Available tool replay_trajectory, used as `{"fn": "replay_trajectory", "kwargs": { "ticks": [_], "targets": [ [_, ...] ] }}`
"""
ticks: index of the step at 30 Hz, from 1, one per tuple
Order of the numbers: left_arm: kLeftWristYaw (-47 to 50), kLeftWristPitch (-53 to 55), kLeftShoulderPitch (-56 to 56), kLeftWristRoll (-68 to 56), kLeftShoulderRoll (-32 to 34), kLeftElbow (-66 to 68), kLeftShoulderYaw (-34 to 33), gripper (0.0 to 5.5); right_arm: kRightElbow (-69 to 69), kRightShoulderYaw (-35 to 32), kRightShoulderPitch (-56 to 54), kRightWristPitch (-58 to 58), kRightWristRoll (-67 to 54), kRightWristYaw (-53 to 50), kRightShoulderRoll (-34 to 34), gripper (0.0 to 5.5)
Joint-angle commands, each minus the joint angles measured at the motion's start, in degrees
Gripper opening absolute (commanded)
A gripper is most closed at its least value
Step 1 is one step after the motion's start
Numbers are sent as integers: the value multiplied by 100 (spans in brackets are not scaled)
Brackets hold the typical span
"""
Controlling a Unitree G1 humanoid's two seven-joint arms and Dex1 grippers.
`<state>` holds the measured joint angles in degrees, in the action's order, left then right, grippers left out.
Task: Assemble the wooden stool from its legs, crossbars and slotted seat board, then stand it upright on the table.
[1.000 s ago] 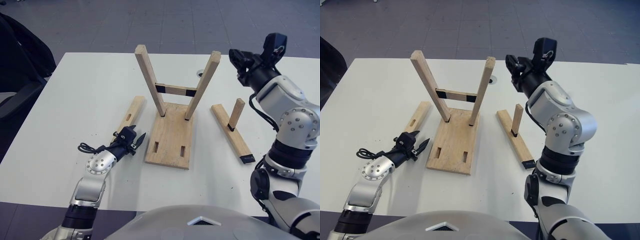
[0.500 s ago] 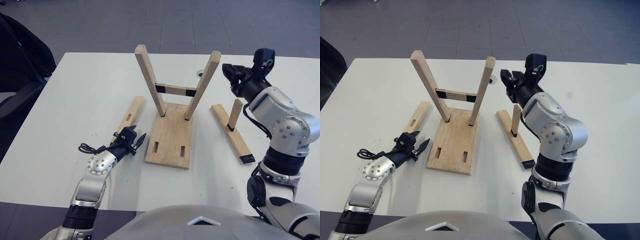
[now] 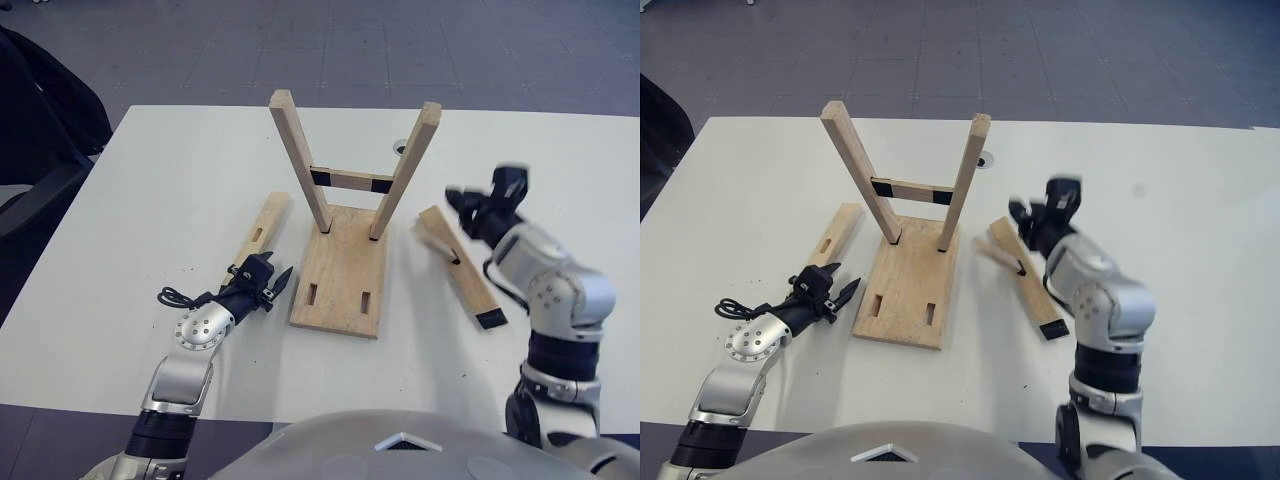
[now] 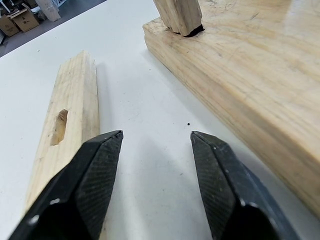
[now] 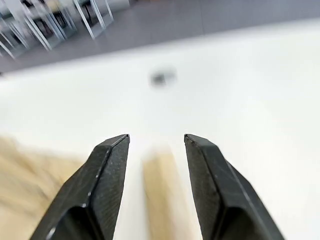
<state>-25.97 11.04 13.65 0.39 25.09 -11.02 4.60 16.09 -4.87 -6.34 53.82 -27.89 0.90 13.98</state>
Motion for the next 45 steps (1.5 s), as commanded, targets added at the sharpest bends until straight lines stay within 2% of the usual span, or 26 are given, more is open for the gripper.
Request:
{"fn": "replay_trajectory", "kwargs": {
  "ticks": [1,5,8,11,15,18,28,34,37,39,43,45],
  "targets": [
    [34,82,-7,21,-20,36,-4,251,-201,-211,-217,239,196,-22,227,201],
    [11,86,12,14,-8,5,5,251,4,-522,-746,306,53,-78,81,201],
    [-17,97,70,2,25,-51,-7,251,702,-891,-898,504,-212,-127,29,201],
    [35,96,174,22,-18,-105,12,251,1469,-1161,-531,756,-485,104,281,201],
    [70,72,259,36,-42,-151,29,251,2231,-955,999,1063,-588,781,966,201],
    [70,68,315,44,-32,-186,24,251,2587,-950,1659,1308,-826,1113,1145,201],
    [33,83,363,45,0,-234,26,251,2605,-918,2147,1217,-673,1250,1367,201],
    [30,92,355,34,7,-241,1,251,2665,-489,2522,1362,-429,1246,1566,201],
    [24,91,336,35,19,-235,-10,251,2483,-438,2447,1397,-233,1029,1416,201],
    [23,93,313,37,23,-235,-17,251,2311,-501,2239,1284,-85,840,1235,171],
    [36,69,196,24,31,-204,-75,251,1983,-1159,1398,1009,-153,393,480,111],
    [18,59,127,15,49,-166,-103,251,1802,-1634,869,1011,-380,214,148,99]
  ]
}}
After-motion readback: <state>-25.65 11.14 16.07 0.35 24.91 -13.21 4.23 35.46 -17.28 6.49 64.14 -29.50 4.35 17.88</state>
